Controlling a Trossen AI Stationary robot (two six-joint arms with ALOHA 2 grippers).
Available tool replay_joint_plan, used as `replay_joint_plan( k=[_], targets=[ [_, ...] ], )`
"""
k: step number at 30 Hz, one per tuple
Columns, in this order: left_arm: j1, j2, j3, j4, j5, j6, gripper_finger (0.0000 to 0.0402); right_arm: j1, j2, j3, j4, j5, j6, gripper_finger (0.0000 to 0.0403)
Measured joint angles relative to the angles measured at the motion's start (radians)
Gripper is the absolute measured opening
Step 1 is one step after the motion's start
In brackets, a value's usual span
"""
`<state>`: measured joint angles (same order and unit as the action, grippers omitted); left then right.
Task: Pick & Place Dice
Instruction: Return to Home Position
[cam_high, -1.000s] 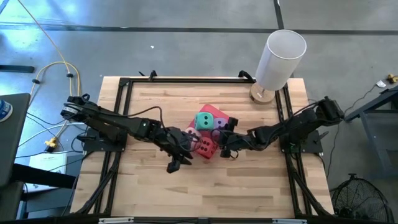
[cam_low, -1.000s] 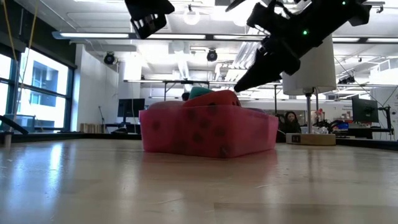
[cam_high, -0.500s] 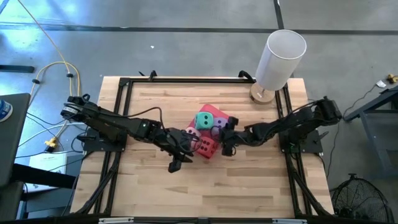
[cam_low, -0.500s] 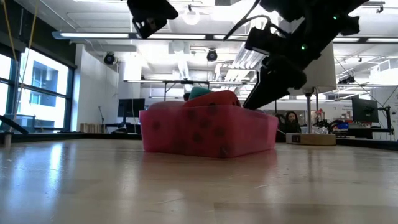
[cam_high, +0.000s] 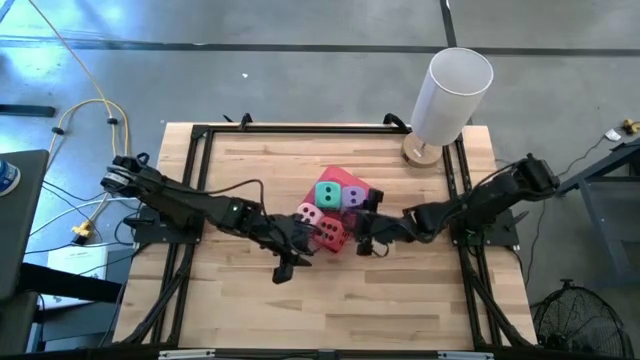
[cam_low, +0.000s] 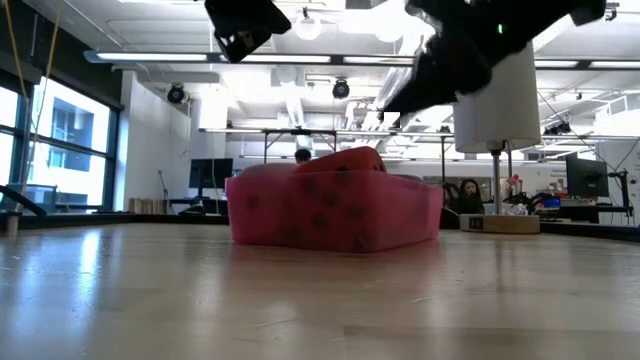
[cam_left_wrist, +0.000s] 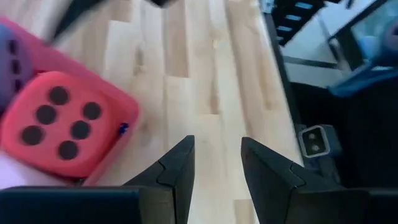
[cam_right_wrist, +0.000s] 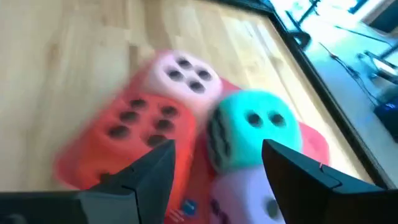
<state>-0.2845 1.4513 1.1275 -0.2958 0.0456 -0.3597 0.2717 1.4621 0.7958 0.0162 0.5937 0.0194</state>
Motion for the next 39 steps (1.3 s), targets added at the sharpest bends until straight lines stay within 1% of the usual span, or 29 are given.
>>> replay_joint_plan(
  k=[3, 5, 10, 13, 17, 20, 23, 27, 31, 35, 39],
  targets=[
    [0.016, -0.007, 0.007, -0.004, -0.055, -0.017, 0.0127, 0.045, -0.026, -0.002, -0.007, -0.005, 0.027, 0.0233],
    [0.037, -0.042, 0.007, -0.02, -0.078, -0.004, 0.0127, 0.08, -0.028, 0.002, 0.017, -0.029, 0.057, 0.0233],
    [0.117, -0.131, 0.009, -0.009, -0.077, -0.013, 0.0127, 0.177, -0.026, 0.0, -0.003, -0.112, 0.142, 0.0233],
    [0.2, -0.179, 0.008, -0.014, -0.078, -0.024, 0.0127, 0.23, -0.026, -0.001, 0.006, -0.129, 0.193, 0.0233],
    [0.351, -0.198, 0.009, -0.01, -0.074, -0.006, 0.0127, 0.29, -0.026, 0.0, 0.05, -0.106, 0.206, 0.0233],
    [0.477, -0.194, 0.009, -0.006, -0.032, 0.0, 0.0127, 0.317, -0.026, 0.0, 0.052, -0.052, 0.228, 0.0233],
    [0.6, -0.172, 0.008, 0.006, 0.036, 0.0, 0.0127, 0.329, -0.026, 0.0, 0.039, 0.007, 0.272, 0.0233],
    [0.73, -0.133, 0.008, 0.023, 0.127, 0.032, 0.0127, 0.331, -0.026, 0.0, 0.041, 0.01, 0.32, 0.0233],
    [0.823, -0.077, 0.007, 0.048, 0.177, 0.082, 0.0127, 0.331, -0.026, 0.0, 0.041, 0.01, 0.352, 0.0233],
    [0.898, -0.029, 0.007, 0.087, 0.22, 0.083, 0.0127, 0.331, -0.026, 0.0, 0.041, 0.01, 0.377, 0.0233],
    [0.951, 0.021, 0.007, 0.126, 0.294, 0.083, 0.0127, 0.331, -0.026, 0.0, 0.041, 0.01, 0.381, 0.0233]
  ],
)
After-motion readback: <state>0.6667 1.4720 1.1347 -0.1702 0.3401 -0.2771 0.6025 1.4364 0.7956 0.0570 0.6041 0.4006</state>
